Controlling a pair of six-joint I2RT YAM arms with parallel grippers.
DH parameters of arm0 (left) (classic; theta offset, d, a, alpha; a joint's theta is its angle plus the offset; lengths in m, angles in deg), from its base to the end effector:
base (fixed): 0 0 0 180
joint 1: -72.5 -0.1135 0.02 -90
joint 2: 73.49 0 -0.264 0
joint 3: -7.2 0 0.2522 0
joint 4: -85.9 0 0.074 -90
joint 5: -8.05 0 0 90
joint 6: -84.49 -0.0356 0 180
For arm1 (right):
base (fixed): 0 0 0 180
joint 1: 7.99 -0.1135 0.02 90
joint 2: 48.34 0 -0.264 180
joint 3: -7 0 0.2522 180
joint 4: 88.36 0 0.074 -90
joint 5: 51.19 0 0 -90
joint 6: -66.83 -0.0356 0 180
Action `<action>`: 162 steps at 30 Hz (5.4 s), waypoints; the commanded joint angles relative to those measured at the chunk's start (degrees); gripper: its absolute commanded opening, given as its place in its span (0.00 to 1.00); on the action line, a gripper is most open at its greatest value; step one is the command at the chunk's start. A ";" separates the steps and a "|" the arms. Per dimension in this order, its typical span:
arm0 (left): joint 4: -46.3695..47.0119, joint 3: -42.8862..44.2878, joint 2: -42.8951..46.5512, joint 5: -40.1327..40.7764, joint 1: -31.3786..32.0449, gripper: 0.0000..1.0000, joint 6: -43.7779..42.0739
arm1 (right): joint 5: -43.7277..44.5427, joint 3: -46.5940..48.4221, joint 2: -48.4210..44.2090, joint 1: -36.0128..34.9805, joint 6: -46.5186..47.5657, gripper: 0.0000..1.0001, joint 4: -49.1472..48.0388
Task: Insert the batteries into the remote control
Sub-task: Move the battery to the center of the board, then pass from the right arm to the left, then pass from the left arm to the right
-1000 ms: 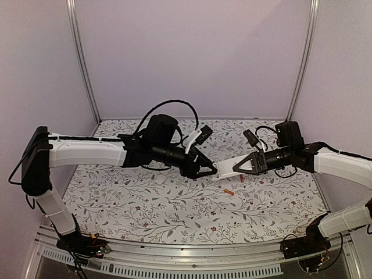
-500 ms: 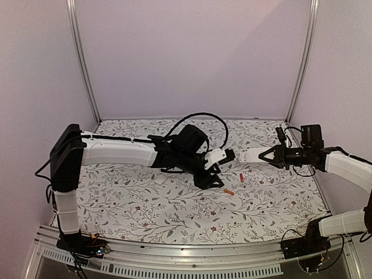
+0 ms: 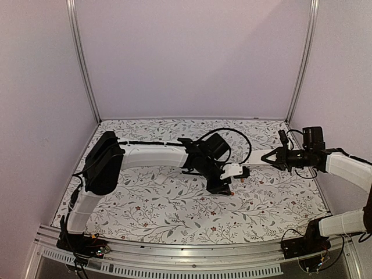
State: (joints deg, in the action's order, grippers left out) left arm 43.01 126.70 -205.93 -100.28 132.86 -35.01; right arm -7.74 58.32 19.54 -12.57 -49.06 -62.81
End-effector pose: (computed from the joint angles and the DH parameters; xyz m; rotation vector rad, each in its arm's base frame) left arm 0.2398 -0.4440 0.1627 1.9156 1.7388 -0.6132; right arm 0.2326 0.0446 0.2201 -0.0064 2.3095 1.2062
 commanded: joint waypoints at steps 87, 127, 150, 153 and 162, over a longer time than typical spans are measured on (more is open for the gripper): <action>-9.78 -20.99 13.64 9.71 2.26 0.53 2.69 | -4.26 2.34 3.84 -11.64 3.38 0.00 3.47; 9.99 -22.37 27.03 28.29 7.87 0.99 10.05 | -5.62 18.49 8.65 -28.76 5.79 0.00 15.64; 22.99 -25.71 29.74 39.93 8.81 0.32 25.57 | 7.77 11.32 2.18 -29.02 -9.65 0.63 -7.92; 27.83 -27.85 30.77 40.05 9.07 0.32 30.77 | 10.75 8.16 0.86 -29.01 -15.12 0.58 -17.11; 32.19 -28.04 31.02 40.78 9.25 0.33 36.12 | 13.18 6.43 3.55 -29.76 -21.35 0.48 -29.08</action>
State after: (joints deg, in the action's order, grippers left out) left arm 71.12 98.24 -176.66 -60.48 141.71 -2.44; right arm 2.60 65.91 21.37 -41.75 -66.20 -83.79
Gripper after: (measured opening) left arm 0.557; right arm 0.505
